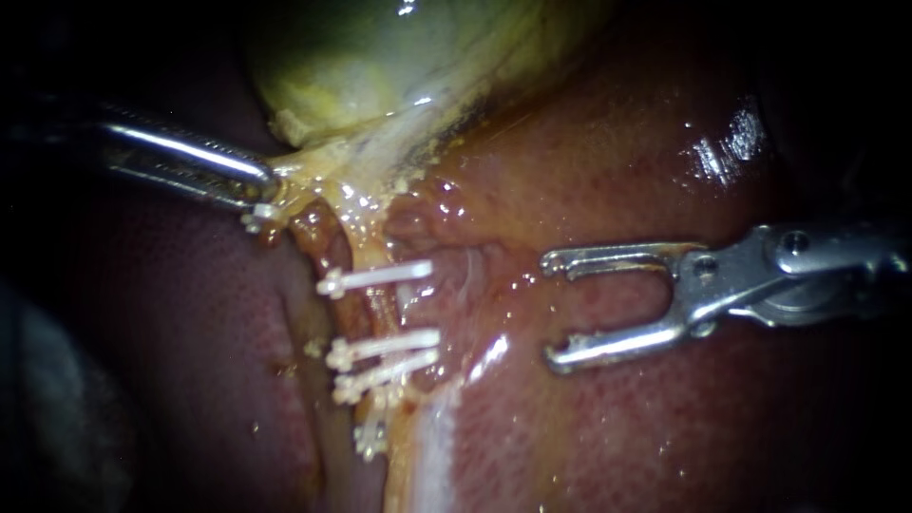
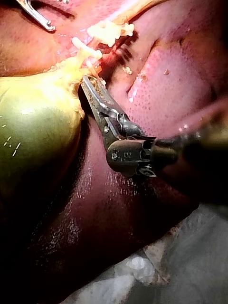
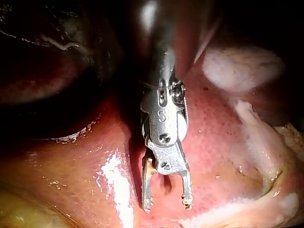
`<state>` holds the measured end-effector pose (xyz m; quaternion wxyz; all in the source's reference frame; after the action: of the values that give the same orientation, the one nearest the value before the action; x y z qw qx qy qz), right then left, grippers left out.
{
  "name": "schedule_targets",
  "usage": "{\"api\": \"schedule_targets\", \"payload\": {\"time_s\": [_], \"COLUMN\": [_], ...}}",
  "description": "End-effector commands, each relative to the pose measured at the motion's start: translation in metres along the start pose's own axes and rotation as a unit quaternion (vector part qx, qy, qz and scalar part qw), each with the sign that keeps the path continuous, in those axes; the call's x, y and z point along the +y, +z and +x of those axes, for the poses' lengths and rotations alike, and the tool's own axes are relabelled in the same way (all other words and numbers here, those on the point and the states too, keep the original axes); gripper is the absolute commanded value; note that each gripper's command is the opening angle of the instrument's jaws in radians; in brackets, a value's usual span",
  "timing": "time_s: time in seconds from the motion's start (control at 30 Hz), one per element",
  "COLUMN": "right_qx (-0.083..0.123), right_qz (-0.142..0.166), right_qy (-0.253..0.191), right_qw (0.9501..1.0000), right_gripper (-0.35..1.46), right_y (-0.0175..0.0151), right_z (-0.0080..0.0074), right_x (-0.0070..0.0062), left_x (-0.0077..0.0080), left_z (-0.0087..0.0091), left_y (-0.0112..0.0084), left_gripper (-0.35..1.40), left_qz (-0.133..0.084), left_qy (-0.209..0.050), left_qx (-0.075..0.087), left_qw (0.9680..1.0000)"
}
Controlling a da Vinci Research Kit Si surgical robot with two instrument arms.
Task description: Going back third clip right tube
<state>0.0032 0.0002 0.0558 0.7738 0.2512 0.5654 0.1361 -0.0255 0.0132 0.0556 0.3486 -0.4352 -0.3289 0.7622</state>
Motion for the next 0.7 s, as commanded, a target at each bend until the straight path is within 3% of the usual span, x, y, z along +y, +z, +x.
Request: {"api": "schedule_targets", "payload": {"time_s": [0.03, 0.23, 0.5, 0.7], "right_qx": [-0.001, 0.000, 0.000, 0.000], "right_qz": [0.001, 0.001, 0.000, 0.000], "right_qy": [-0.002, 0.001, 0.000, -0.003], "right_qw": [1.0000, 1.0000, 1.0000, 1.0000], "right_gripper": [0.50, 0.50, 0.50, 0.50], "right_y": [-0.0001, -0.0005, -0.0006, -0.0007], "right_z": [0.0000, 0.0006, 0.0011, 0.0013], "right_x": [0.0001, 0.0002, 0.0003, 0.0003], "left_x": [-0.0001, -0.0013, -0.0036, -0.0036], "left_z": [-0.0002, -0.0004, -0.0016, -0.0018], "left_y": [0.0005, 0.0029, 0.0065, 0.0070], "left_gripper": [-0.35, -0.35, -0.35, -0.35], "left_qz": [0.002, 0.010, 0.004, 0.002], "left_qy": [0.000, 0.002, 0.005, 0.006], "left_qx": [0.000, 0.003, 0.000, -0.001], "left_qw": [1.0000, 0.9999, 1.0000, 1.0000]}}
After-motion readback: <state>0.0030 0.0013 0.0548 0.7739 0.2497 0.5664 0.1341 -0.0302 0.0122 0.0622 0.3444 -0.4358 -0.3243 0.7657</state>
